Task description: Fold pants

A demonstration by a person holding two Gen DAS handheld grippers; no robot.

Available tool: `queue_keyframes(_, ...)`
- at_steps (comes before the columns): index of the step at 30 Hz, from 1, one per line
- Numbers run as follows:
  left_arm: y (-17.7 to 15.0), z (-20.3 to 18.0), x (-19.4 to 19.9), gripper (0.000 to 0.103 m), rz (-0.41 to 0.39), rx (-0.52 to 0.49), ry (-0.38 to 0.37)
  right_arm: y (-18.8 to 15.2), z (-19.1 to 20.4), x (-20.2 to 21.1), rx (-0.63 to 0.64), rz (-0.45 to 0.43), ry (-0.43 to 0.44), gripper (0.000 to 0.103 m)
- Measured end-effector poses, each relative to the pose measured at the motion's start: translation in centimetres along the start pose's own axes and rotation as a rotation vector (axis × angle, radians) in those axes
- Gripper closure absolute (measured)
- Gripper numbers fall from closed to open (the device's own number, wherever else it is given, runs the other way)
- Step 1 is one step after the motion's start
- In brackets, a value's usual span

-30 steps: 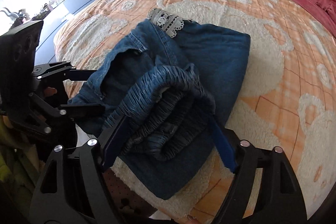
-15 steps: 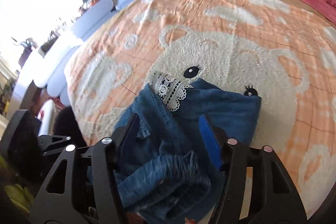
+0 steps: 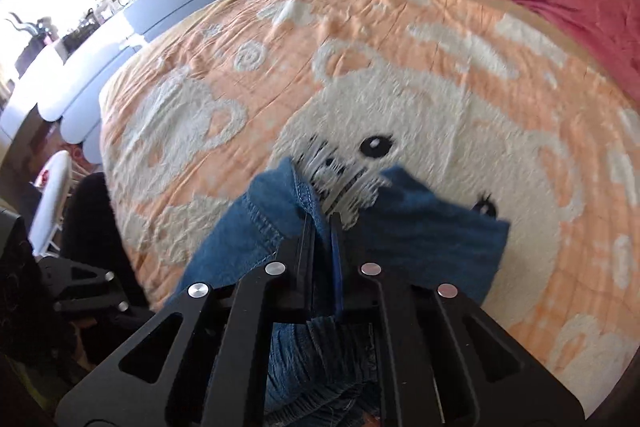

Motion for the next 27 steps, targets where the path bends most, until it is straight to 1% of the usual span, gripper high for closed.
queue_keyframes(1, 0.1, -0.2, 0.0, 0.062, 0.000, 0.002, -0.010, 0.3, -0.3, -0.7, 0.004, 0.016, -0.032, 0.101)
queue_keyframes(4, 0.0, -0.6, -0.4, 0.062, 0.007, -0.013, -0.007, 0.2, -0.9, -2.8, 0.019, 0.065, -0.089, 0.101)
queue_keyframes(7, -0.1, -0.7, -1.0, 0.062, 0.018, -0.004, -0.008, -0.3, -1.3, -4.2, 0.021, 0.081, -0.113, 0.100)
queue_keyframes(11, -0.1, -1.0, -1.3, 0.063, 0.019, -0.001, -0.012, -0.7, -1.8, -4.8, -0.016, 0.069, -0.100, 0.099)
queue_keyframes(15, -0.2, -0.9, -1.3, 0.062, 0.023, 0.003, -0.015, -0.8, -2.5, -4.3, -0.061, 0.053, -0.081, 0.091)
queue_keyframes(16, -0.2, -1.0, -1.4, 0.062, 0.025, 0.004, -0.016, -0.8, -2.5, -4.2, -0.067, 0.052, -0.079, 0.088)
queue_keyframes(17, -0.3, -1.0, -1.5, 0.062, 0.026, 0.005, -0.018, -0.8, -2.6, -4.0, -0.074, 0.046, -0.083, 0.085)
queue_keyframes(18, -0.3, -1.0, -1.5, 0.060, 0.026, 0.009, -0.024, -0.8, -2.7, -3.7, -0.084, 0.037, -0.082, 0.083)
queue_keyframes(20, -0.4, -0.9, -1.4, 0.060, 0.025, 0.018, -0.033, -0.8, -2.6, -2.6, -0.104, 0.006, -0.065, 0.081)
queue_keyframes(21, -0.4, -0.8, -1.3, 0.060, 0.023, 0.022, -0.040, -0.8, -2.5, -1.7, -0.113, -0.020, -0.057, 0.077)
queue_keyframes(22, -0.4, -0.8, -1.3, 0.060, 0.021, 0.023, -0.043, -0.9, -2.4, -1.0, -0.119, -0.041, -0.052, 0.070)
queue_keyframes(24, -0.5, -0.6, -0.9, 0.059, 0.017, 0.031, -0.058, -1.3, -2.2, 0.8, -0.134, -0.087, -0.040, 0.067)
queue_keyframes(25, -0.6, -0.6, -0.6, 0.056, 0.012, 0.034, -0.075, -1.6, -2.0, 2.0, -0.142, -0.116, -0.027, 0.065)
queue_keyframes(27, -0.7, -0.4, -0.2, 0.054, 0.005, 0.039, -0.097, -2.4, -1.7, 3.9, -0.149, -0.164, -0.013, 0.060)
Point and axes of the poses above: each gripper's, at about its wrist camera, not at the fingertips, and x roughly against the way its jaws point, z to its left, y to its top, the point moved 7 cm from there along -x, roughly the way its jaws point, and after that the axes turned 2 degrees about z, right-handed, at the moved point
